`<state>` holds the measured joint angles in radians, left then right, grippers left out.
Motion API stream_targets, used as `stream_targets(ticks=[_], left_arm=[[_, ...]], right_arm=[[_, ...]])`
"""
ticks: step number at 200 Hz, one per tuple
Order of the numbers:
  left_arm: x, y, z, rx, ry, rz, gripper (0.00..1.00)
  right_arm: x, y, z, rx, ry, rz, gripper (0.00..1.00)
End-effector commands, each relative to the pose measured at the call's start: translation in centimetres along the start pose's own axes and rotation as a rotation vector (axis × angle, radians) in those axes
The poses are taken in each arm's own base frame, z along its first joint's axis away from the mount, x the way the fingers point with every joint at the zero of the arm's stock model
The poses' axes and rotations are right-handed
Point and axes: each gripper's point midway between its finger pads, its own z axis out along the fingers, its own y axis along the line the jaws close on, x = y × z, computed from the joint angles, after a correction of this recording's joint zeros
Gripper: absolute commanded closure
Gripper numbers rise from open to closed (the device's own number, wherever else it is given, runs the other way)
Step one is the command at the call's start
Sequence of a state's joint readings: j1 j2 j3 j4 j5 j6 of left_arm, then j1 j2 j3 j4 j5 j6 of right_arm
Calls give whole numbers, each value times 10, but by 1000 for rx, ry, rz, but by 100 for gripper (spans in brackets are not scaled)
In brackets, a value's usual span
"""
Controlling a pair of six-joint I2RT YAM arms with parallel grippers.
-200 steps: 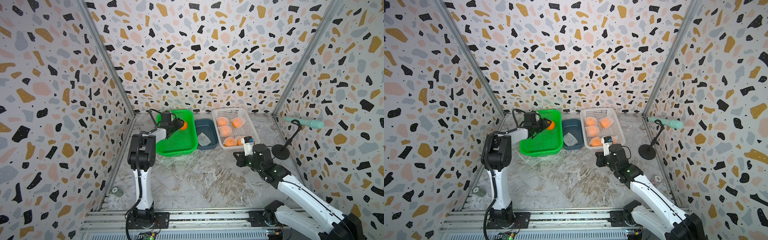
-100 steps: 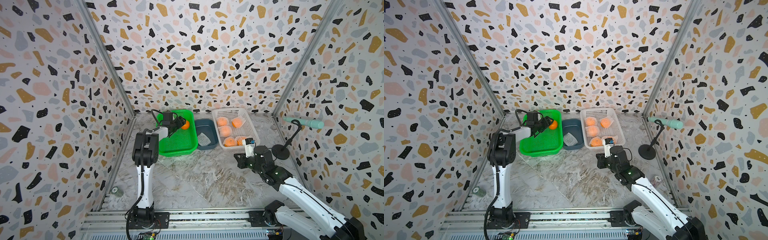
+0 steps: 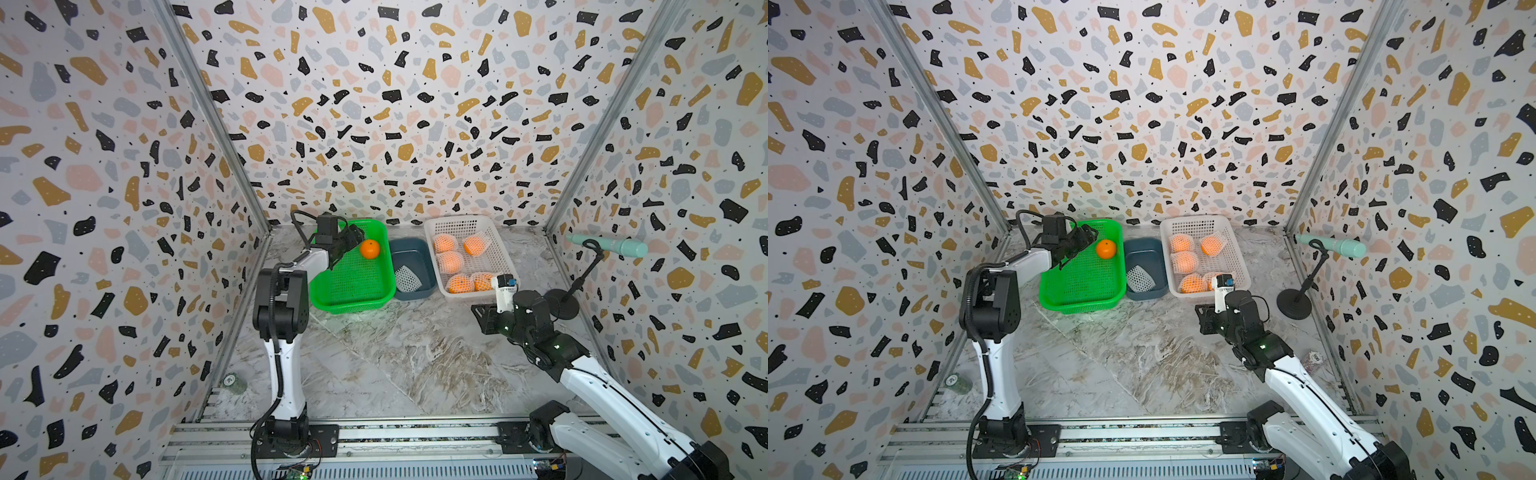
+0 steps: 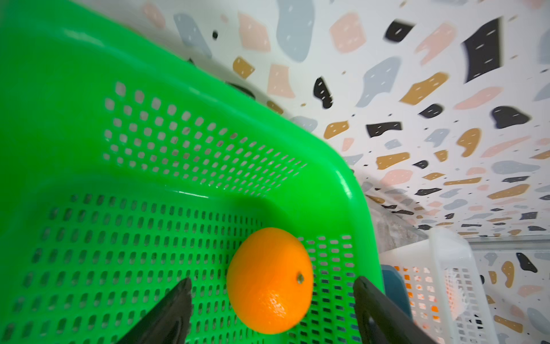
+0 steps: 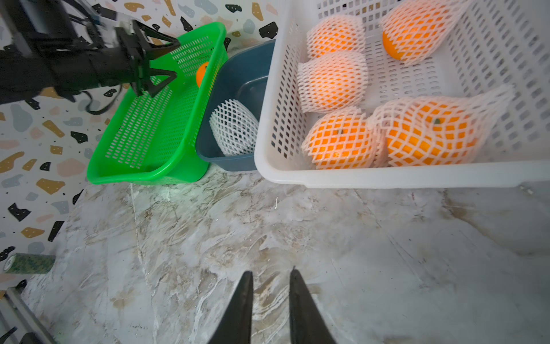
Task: Remove foam nets from oranges
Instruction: Place the orange in the basket, then pick up the orange from the basket.
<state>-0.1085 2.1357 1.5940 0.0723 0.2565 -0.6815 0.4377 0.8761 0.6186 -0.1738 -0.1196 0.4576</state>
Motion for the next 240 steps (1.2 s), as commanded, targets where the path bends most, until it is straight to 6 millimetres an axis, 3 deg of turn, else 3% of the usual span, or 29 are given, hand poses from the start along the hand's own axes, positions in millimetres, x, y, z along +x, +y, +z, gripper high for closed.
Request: stream_targets(ticks=[1, 33, 51, 91, 113, 172, 240], left_arm=[[-24, -23, -36, 29, -75, 62, 14], [-18, -30, -79, 40, -122, 81, 14], [-4, -31, -99, 54, -129, 88, 14], [44, -32, -135, 82, -104, 104, 14], [63, -43, -156, 111, -128, 128, 14], [141, -84, -187, 168, -75, 250, 14], [204, -75, -207, 248, -68, 259, 14]], right_arm=[[-17, -7, -7, 32, -27, -9, 75], [-37, -20, -7, 62, -46, -10, 73], [-44, -26, -6, 75, -48, -16, 72], [-50, -36, 0, 100, -45, -22, 72], [-47, -39, 4, 101, -31, -19, 72], [-39, -43, 14, 90, -14, -11, 72], [-41, -43, 19, 82, -31, 4, 70]])
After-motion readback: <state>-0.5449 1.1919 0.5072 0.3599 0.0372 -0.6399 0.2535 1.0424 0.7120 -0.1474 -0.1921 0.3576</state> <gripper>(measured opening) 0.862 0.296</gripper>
